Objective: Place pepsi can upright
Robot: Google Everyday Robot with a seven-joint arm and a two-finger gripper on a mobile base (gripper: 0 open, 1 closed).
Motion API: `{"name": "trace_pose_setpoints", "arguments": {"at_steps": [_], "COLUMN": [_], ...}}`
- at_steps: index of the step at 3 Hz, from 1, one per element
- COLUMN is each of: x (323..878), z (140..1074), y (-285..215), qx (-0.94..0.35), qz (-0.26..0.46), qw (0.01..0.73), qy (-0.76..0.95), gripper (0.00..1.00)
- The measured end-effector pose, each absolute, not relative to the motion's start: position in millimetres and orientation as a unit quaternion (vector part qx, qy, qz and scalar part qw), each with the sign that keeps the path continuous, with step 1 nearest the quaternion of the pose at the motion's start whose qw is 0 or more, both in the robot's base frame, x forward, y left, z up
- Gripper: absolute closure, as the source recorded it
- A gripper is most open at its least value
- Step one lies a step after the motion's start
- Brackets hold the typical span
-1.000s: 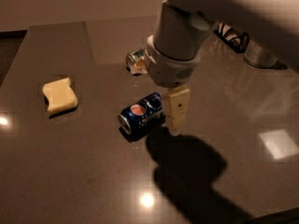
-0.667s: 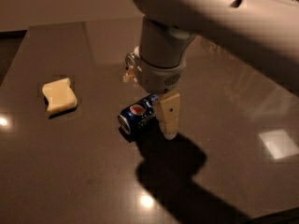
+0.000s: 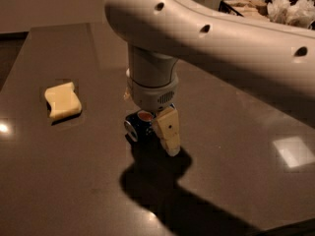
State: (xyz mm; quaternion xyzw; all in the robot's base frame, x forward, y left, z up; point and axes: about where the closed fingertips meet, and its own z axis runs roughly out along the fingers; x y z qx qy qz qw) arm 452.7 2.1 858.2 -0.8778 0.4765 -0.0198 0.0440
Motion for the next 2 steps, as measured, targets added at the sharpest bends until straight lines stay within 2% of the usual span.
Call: {"name": "trace_pose_setpoints", "arguments": {"at_steps": [1,2], "x": [453.7,451.7], "z": [846.9,842.5], "y": [5.7,12.7], "qx": [-0.870,-0.865], "qz": [-0.030,-0.036], "qw": [0.016,-0.002], "qy": [0.491,0.500], "gripper": [0.19,0.42]}}
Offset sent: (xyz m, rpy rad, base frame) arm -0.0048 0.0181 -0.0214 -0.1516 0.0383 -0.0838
